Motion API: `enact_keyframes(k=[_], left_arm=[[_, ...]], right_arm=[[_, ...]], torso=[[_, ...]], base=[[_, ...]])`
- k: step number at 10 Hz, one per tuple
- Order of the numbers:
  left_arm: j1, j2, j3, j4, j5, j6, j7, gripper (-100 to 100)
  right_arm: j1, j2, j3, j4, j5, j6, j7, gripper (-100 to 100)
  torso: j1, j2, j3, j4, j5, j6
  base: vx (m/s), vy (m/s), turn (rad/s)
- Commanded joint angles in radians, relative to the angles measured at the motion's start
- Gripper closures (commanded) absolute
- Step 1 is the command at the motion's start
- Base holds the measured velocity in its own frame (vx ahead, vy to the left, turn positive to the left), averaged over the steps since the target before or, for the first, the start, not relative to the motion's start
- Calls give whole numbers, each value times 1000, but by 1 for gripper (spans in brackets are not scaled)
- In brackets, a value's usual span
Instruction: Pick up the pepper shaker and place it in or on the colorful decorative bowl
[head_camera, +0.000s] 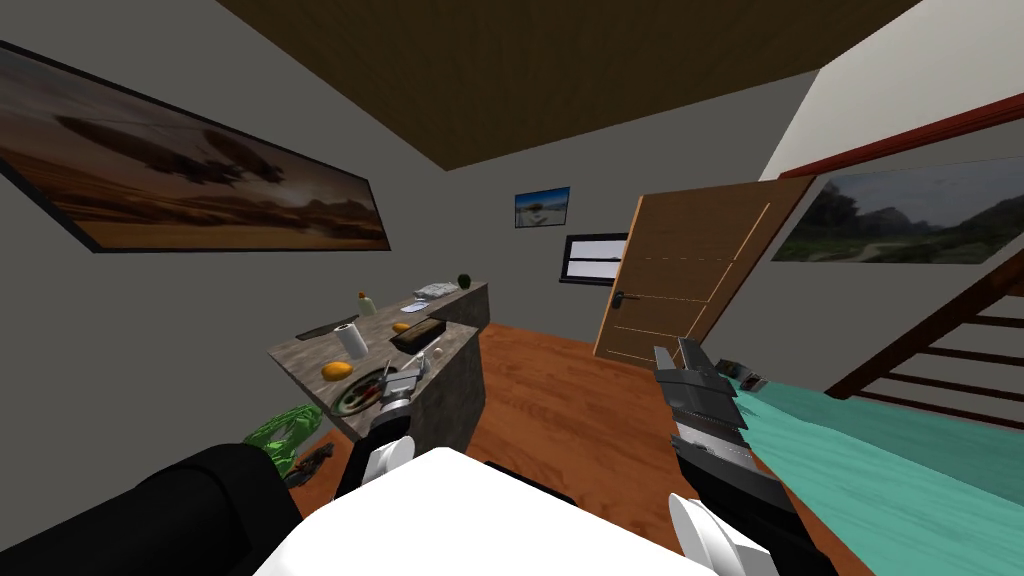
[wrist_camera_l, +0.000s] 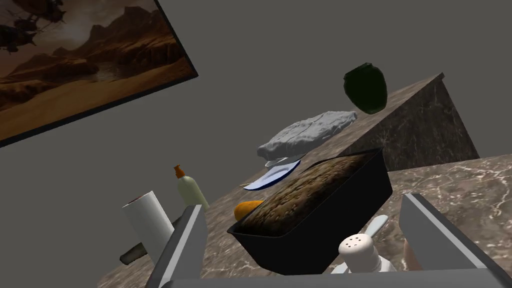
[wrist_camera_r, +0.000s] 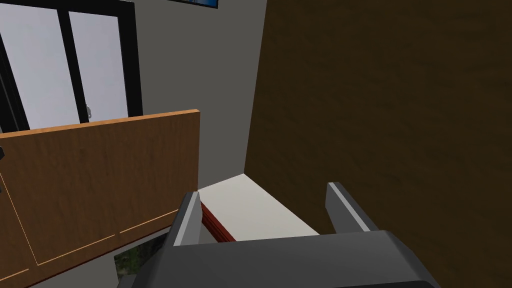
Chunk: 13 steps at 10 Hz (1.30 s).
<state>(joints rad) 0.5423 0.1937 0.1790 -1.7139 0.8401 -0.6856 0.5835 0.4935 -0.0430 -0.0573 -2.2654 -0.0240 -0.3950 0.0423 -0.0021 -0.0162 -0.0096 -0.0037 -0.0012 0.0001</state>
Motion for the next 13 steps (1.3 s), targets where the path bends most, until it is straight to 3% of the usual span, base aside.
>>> enact_keyframes(k=[1, 4, 7, 11, 12, 13], left_arm=[[1, -18, 20, 28, 42, -5, 35, -100], [-7, -59, 60, 79, 110, -10, 86, -100], [-14, -116, 94, 118, 162, -13, 124, -100], [-20, -208, 125, 146, 199, -15, 149, -100], [-18, -200, 124, 129, 199, -6, 136, -100], [-18, -202, 125, 129, 199, -6, 136, 0]], right_arm=[[0, 0, 0, 0, 0, 0, 0, 0], [0, 0, 0, 0, 0, 0, 0, 0], [0, 0, 0, 0, 0, 0, 0, 0], [0, 0, 0, 0, 0, 0, 0, 0], [0, 0, 0, 0, 0, 0, 0, 0], [0, 0, 0, 0, 0, 0, 0, 0]], torso=[[0, 0, 0, 0, 0, 0], [-2, 0, 0, 0, 0, 0], [5, 1, 0, 0, 1, 0], [9, 5, 3, 1, 2, 0], [10, 7, 4, 1, 2, 0], [9, 10, 5, 2, 2, 0]], base=[[227, -102, 96], [194, -110, 91], [166, -28, 70], [114, 22, 47], [31, 22, 1], [7, 3, -1]])
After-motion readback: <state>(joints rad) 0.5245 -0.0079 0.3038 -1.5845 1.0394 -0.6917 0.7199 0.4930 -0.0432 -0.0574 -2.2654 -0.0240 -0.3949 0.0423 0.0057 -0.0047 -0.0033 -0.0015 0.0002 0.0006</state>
